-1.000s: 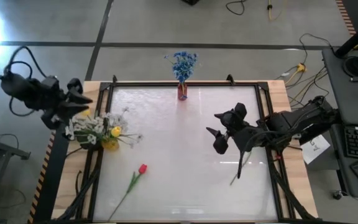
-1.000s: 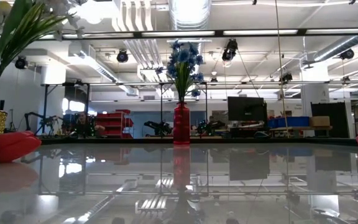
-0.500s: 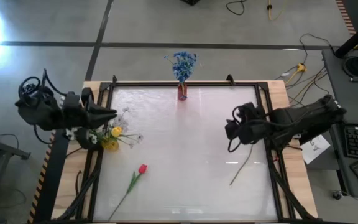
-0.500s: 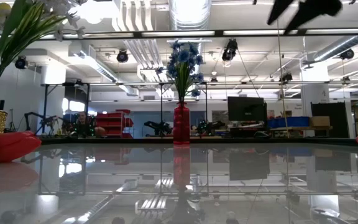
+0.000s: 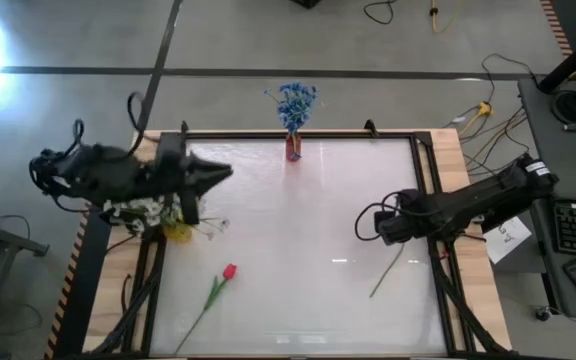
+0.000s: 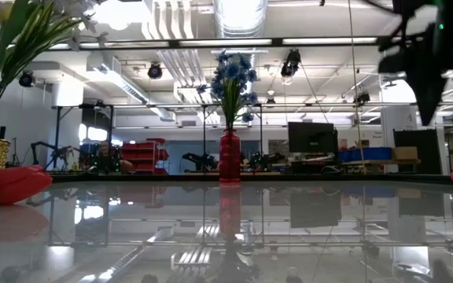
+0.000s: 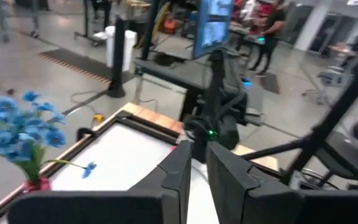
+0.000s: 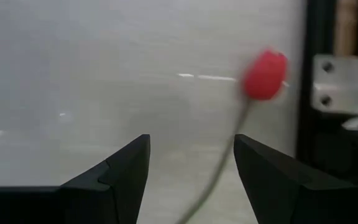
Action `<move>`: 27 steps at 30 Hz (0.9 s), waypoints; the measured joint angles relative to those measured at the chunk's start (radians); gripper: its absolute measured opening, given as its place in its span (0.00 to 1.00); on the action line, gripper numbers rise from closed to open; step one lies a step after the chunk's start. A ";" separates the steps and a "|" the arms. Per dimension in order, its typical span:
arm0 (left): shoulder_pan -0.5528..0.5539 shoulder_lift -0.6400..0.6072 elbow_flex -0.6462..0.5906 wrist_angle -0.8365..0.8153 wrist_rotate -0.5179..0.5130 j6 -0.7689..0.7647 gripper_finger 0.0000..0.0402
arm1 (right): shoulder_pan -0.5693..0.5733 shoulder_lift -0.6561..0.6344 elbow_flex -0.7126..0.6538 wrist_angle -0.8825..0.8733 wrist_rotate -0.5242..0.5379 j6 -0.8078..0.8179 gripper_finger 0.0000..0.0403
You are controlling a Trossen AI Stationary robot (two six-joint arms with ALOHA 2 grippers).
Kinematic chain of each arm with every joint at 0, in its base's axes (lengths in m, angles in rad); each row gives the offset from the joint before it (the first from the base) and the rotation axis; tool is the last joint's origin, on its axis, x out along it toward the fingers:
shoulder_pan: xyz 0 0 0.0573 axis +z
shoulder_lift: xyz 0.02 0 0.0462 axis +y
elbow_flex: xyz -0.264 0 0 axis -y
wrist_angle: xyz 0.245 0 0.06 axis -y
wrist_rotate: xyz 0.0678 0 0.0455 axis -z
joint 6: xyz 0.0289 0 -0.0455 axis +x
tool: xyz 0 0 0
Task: Sort flowers into vase by color
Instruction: Put the right red flower into the red flower vase
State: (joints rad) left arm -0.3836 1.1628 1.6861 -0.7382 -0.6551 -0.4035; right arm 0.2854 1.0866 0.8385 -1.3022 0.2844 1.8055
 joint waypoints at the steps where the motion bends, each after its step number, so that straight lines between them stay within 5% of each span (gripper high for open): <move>1: 0.031 0.015 0.022 -0.016 0.021 -0.002 0.09 | -0.006 0.000 -0.023 0.000 -0.015 0.020 0.55; 11: 0.227 0.125 0.172 -0.091 0.194 0.055 0.09 | -0.029 0.077 -0.121 0.065 -0.033 0.232 0.52; 27: 0.233 0.111 0.284 -0.405 0.170 0.051 0.10 | 0.091 0.348 -0.178 0.148 -0.186 0.526 0.52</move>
State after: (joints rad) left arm -0.1505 1.2737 1.9705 -1.1433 -0.4851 -0.3522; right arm 0.3768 1.4350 0.6600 -1.1545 0.0988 2.3311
